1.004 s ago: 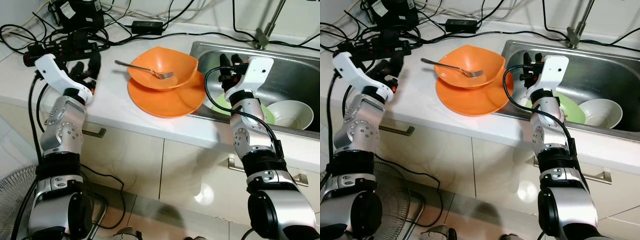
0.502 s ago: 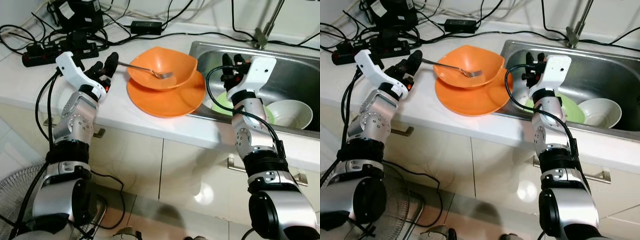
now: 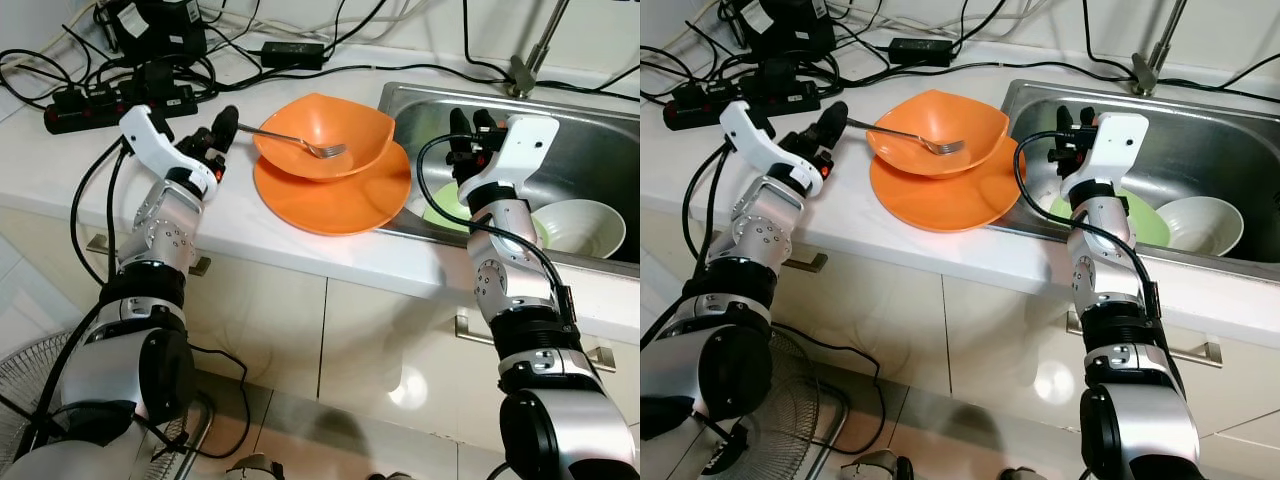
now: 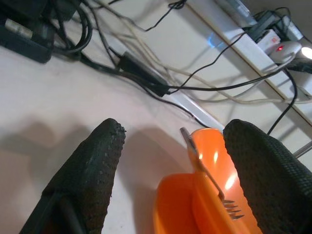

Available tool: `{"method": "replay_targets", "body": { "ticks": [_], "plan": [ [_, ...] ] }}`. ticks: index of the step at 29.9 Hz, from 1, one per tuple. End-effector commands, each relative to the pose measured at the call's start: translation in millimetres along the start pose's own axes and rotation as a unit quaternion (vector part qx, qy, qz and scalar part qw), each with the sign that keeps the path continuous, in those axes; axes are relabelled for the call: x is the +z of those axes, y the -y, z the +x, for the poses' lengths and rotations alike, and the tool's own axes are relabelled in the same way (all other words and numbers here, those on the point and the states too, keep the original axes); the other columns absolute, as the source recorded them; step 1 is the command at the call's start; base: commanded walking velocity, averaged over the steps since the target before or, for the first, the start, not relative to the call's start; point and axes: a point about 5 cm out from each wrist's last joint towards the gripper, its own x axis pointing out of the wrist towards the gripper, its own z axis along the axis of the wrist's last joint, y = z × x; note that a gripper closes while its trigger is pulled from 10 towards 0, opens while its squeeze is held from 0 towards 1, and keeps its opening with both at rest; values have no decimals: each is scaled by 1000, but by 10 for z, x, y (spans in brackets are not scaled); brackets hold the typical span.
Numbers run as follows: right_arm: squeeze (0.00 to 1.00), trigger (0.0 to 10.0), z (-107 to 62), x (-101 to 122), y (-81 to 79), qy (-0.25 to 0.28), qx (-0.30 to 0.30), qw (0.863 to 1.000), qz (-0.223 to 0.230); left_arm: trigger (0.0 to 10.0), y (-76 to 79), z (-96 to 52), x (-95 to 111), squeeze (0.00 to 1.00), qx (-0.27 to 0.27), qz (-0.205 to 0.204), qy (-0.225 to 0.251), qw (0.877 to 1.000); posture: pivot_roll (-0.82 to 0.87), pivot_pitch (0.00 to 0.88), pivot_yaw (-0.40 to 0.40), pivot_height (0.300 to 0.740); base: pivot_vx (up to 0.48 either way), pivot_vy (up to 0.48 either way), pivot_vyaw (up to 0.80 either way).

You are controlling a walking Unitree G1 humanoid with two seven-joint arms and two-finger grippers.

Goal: Kitchen organization

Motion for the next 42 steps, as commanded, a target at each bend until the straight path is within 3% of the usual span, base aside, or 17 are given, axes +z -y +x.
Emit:
{"method": "replay_targets", "body": {
  "ticks": [1, 17, 25, 26, 27, 42],
  "plan": [
    [0, 10000, -27, 9, 33, -2, 0, 1000, -8, 10000, 72, 50, 65, 0, -14, 1, 11, 1000, 66, 77, 13, 740, 0, 0, 0],
    [0, 10000, -205, -10, 11, -10, 2, 1000, -4, 10000, 142, 91, 25, 0, -26, -6, 7, 1000, 36, 137, 18, 740, 0, 0, 0],
    [0, 10000, -258, -29, 15, -22, -3, 1000, -1, 10000, 122, 95, 6, 0, -7, -17, 14, 1000, 26, 135, 18, 740, 0, 0, 0],
    [0, 10000, -263, -26, 10, -23, -2, 1000, -1, 4353, 126, 98, 10, 0, -6, -18, 16, 1000, 26, 137, 17, 740, 0, 0, 0],
    [0, 10000, -269, -24, 7, -24, -2, 1000, -1, 0, 129, 100, 14, 0, -5, -20, 18, 1000, 26, 137, 17, 740, 0, 0, 0],
    [0, 10000, -279, -31, 21, -30, -10, 999, 3, 0, 97, 104, 159, 0, 10, -16, 50, 999, 35, 112, 22, 740, 0, 0, 0]
  ]
}}
